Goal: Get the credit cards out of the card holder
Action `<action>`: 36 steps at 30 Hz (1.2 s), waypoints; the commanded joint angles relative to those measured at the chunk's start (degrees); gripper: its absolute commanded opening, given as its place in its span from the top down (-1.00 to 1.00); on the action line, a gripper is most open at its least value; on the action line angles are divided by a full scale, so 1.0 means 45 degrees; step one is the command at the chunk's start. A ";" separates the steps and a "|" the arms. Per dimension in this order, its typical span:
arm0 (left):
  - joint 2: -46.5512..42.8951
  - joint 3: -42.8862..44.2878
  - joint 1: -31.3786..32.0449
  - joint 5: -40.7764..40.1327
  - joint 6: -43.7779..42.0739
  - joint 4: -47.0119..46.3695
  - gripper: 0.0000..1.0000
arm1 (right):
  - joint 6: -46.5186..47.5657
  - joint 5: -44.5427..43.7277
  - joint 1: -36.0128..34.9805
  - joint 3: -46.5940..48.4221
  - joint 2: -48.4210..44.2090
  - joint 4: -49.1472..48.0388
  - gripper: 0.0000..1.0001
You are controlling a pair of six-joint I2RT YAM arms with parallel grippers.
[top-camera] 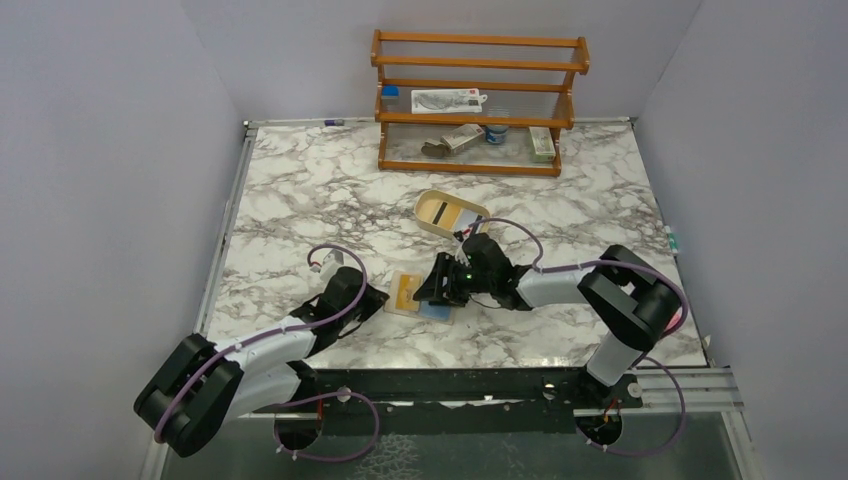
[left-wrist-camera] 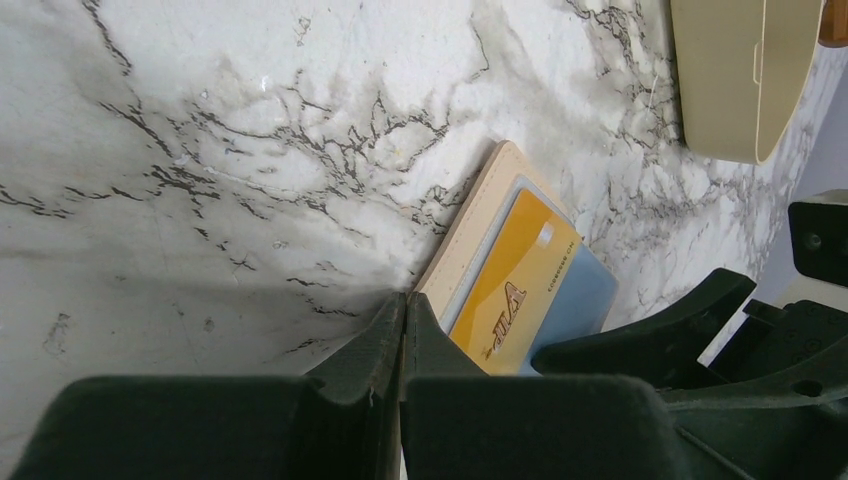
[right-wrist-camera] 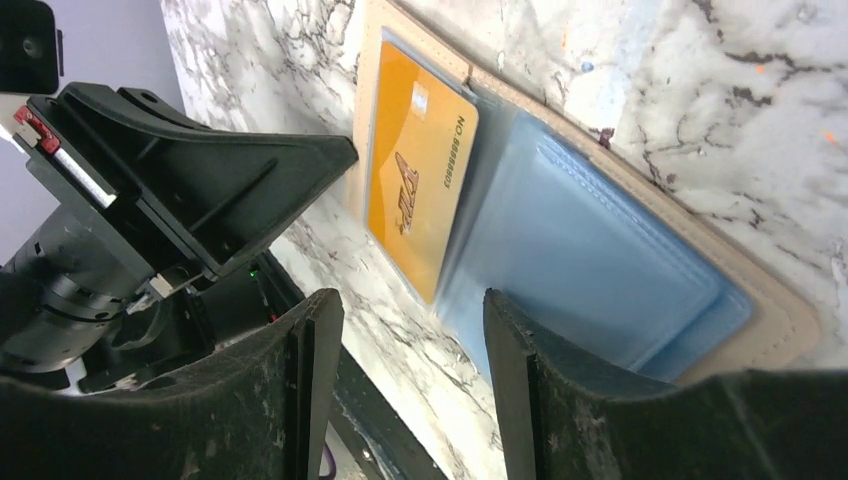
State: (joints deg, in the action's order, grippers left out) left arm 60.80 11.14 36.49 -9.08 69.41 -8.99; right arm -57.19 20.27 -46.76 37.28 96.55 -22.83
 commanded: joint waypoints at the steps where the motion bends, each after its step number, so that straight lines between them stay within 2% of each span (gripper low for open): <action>1: 0.0650 -0.0111 0.0055 -0.0157 -0.0076 0.0779 1.00 | 0.0418 -0.0547 0.0042 0.0540 0.0678 0.0738 -0.19; 7: 0.0976 0.0260 0.0058 -0.0105 -0.0288 0.0577 1.00 | 0.0110 -0.0141 0.0040 0.1183 0.1831 0.0389 -0.18; 13: 0.1195 0.0273 0.0075 0.0039 -0.0274 0.0358 1.00 | 0.0228 -0.0057 0.0040 0.1945 0.2260 0.0708 -0.04; 26: 0.1276 0.0182 0.0092 0.0143 -0.0267 0.0157 1.00 | 0.0221 0.0277 0.0050 0.2210 0.2586 0.0138 0.91; 30: 0.1279 0.0172 0.0094 0.0163 -0.0267 0.0153 1.00 | 0.0161 0.0509 0.0041 0.2204 0.2609 -0.0234 0.90; 36: 0.1411 0.0155 0.0094 0.0211 -0.0243 0.0010 1.00 | 0.0291 0.1181 0.0044 0.2387 0.2721 -0.0570 0.36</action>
State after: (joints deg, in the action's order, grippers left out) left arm 65.45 12.84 36.49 -9.39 68.77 -12.36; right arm -56.86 22.61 -46.13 46.17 106.67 -22.76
